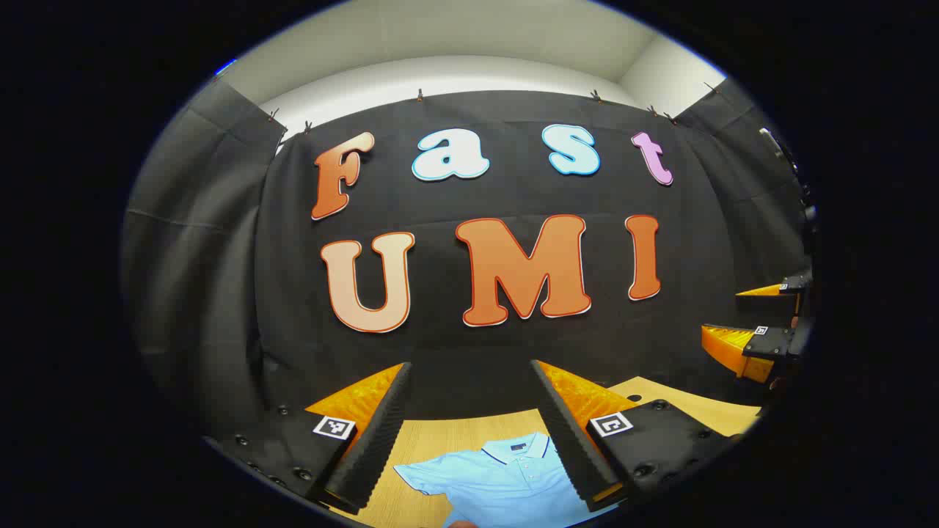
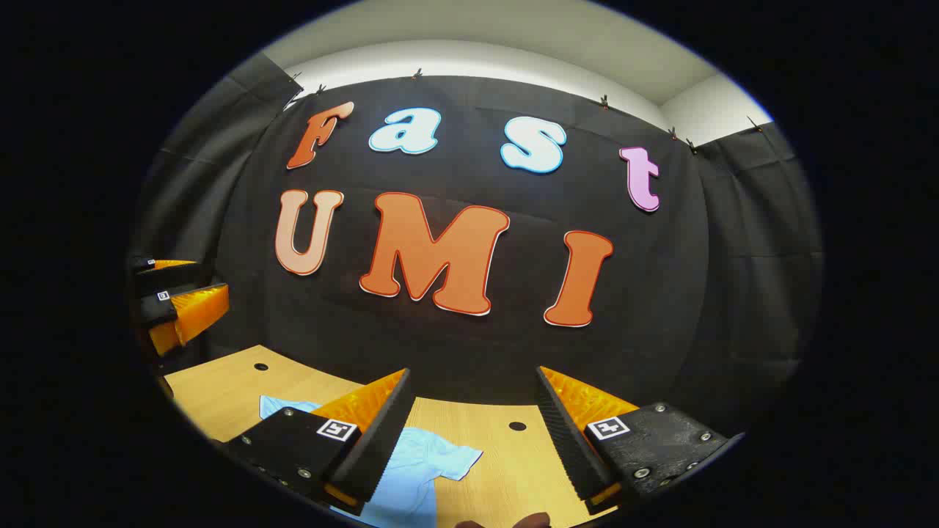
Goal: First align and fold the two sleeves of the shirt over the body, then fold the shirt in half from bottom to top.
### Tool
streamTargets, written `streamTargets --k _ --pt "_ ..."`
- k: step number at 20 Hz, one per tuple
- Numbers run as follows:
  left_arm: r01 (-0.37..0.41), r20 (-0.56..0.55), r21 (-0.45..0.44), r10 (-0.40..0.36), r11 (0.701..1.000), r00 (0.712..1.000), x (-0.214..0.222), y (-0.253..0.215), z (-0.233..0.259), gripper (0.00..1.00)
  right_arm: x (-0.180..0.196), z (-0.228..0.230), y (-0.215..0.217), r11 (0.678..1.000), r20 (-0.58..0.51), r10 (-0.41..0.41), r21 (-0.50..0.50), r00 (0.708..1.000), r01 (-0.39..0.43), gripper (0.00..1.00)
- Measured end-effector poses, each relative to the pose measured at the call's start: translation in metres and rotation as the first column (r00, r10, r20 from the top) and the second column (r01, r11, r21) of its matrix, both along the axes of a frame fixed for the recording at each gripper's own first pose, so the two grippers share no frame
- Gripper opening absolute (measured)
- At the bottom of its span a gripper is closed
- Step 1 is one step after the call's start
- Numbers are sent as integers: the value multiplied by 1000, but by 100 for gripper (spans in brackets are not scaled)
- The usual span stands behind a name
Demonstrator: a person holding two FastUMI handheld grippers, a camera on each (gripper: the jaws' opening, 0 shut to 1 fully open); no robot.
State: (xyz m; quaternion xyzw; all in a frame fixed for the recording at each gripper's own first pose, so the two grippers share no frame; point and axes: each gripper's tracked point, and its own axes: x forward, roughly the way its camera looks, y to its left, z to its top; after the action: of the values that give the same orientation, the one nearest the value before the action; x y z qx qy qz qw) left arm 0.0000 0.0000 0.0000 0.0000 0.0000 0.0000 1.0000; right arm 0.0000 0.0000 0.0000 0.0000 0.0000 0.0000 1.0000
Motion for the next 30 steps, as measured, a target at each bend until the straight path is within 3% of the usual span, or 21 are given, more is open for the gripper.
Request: streamTargets --k 11,16,25,30 --pt "-32 1 18 32 999 1000 -2 -4 5 100 21 -10 24 995 -18 94 40 995 -94 98" --pt "-40 -5 18 40 999 999 0 -3 3 100 31 -14 34 983 -29 148 118 989 -144 98" --pt "-48 7 27 48 998 999 9 -14 3 100 83 -76 16 987 -198 139 101 970 -121 98" --pt "-79 -22 56 80 995 997 17 -15 -7 100 110 -129 17 983 -359 175 112 917 -144 99"
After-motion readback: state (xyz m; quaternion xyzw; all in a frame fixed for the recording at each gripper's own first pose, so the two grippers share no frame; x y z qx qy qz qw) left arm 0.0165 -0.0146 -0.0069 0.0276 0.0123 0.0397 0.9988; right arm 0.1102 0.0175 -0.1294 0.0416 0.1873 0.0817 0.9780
